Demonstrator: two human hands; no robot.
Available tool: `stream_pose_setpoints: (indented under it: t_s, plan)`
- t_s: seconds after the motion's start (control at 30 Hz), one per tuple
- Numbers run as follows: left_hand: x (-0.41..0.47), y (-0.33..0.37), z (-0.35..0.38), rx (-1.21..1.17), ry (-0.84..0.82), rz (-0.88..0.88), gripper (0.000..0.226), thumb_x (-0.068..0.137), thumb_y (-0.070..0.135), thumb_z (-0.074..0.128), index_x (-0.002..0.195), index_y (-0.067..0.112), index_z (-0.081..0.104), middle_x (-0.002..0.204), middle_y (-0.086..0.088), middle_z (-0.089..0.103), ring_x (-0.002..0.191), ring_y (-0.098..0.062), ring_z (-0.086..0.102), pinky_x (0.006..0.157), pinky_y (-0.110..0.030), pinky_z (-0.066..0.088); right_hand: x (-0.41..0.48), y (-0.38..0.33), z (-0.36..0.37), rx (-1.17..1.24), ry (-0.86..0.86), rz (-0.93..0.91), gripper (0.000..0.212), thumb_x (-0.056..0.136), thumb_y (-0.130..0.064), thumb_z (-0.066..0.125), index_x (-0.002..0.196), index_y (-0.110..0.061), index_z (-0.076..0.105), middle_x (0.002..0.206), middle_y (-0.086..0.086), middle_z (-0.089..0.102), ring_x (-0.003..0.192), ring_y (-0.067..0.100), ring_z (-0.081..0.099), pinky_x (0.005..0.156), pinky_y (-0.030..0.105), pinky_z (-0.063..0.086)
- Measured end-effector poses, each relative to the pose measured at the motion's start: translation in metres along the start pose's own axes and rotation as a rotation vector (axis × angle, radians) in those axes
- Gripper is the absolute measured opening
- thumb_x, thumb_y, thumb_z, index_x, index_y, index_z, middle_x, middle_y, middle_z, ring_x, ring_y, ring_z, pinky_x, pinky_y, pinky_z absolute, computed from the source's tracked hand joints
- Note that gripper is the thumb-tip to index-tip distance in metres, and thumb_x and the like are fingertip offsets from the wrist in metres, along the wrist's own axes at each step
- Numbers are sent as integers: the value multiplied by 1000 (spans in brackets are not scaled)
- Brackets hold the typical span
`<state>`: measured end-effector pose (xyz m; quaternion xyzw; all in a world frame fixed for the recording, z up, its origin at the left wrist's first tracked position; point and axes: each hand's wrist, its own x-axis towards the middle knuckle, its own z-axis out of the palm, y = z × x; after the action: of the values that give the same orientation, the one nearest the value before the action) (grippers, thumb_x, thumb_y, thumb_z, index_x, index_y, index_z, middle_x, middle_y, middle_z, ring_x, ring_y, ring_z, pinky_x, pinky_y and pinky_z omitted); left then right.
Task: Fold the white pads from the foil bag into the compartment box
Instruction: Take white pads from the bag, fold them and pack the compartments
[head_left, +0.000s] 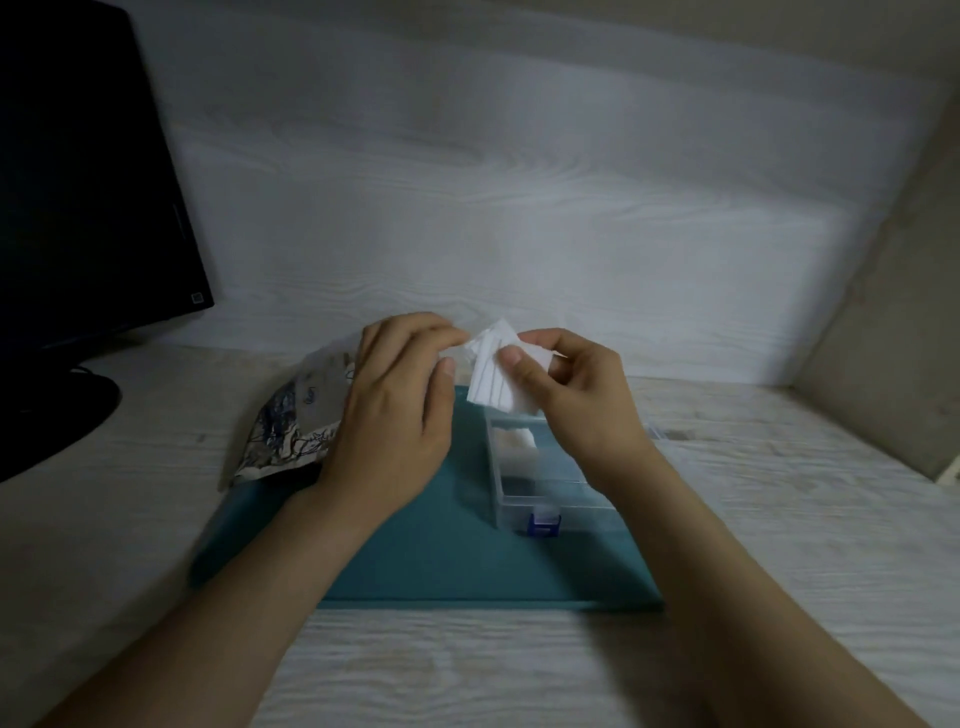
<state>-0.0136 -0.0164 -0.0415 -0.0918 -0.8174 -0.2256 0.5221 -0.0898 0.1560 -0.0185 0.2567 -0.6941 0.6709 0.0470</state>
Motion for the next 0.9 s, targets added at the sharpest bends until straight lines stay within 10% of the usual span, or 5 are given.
stream_pose_setpoints:
  t_s: [0.2, 0.33, 0.47, 0.9]
  plan:
    - [-5, 28, 8, -442, -195, -361, 35, 108, 30, 53, 139, 15, 62, 114, 4, 76, 103, 0, 71, 89, -16, 54, -11, 5, -6, 175, -55, 25, 21, 98, -16, 73, 113, -3, 73, 60, -4, 61, 52, 10, 50, 49, 23, 42]
    - [-6, 32, 16, -883, -283, -661, 22, 110, 5, 50, 128, 1, 64, 111, -13, 79, 104, -29, 78, 94, -36, 62, -10, 8, -4, 101, -66, -55, 18, 101, -15, 70, 116, -7, 75, 75, 12, 70, 55, 20, 55, 50, 31, 48]
    - [-7, 28, 16, -902, -221, -764, 21, 110, 2, 51, 122, -3, 67, 109, -13, 80, 102, -27, 79, 93, -36, 63, -9, 12, -3, 9, -120, -90, 24, 103, -13, 67, 125, -12, 74, 95, 15, 68, 65, 22, 60, 59, 33, 54]
    - [-8, 23, 17, -925, -199, -822, 21, 110, 7, 52, 109, -4, 70, 108, -16, 79, 104, -26, 78, 91, -34, 63, -8, 13, -8, 32, 66, -55, 31, 82, -11, 89, 108, -6, 74, 68, 6, 71, 55, 15, 64, 61, 25, 57]
